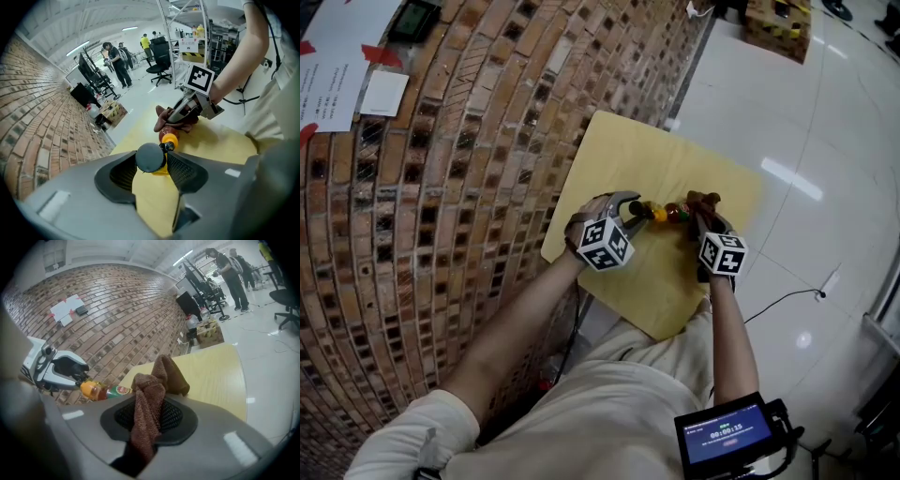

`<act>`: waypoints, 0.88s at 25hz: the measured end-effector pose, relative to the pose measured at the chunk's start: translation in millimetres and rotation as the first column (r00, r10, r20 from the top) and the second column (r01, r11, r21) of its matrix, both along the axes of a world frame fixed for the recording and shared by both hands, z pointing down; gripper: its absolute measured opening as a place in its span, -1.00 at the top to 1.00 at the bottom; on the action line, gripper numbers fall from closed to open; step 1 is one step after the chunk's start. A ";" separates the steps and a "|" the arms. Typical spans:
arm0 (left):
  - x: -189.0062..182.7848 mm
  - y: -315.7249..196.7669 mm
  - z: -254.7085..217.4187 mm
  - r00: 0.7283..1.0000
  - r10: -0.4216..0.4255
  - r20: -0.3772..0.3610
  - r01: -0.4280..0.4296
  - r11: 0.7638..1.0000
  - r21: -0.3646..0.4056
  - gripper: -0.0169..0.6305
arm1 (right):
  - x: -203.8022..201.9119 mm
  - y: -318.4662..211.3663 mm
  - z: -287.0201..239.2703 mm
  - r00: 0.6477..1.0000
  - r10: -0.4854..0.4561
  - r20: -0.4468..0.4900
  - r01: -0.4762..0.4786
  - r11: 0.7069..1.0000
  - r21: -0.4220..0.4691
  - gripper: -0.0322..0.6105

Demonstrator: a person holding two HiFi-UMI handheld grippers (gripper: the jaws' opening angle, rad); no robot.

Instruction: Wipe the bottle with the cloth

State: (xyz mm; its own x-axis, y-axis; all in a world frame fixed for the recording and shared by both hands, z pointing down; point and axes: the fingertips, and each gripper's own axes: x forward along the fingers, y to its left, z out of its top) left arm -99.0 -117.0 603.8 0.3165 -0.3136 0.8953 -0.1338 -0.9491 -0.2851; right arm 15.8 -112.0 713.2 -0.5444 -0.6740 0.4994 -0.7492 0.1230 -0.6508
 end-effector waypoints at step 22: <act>-25.7 -6.2 -5.5 1.000 -0.014 -0.023 0.014 1.000 0.018 0.08 | -27.3 -16.3 10.4 0.996 0.056 0.064 -0.052 0.997 -0.054 0.69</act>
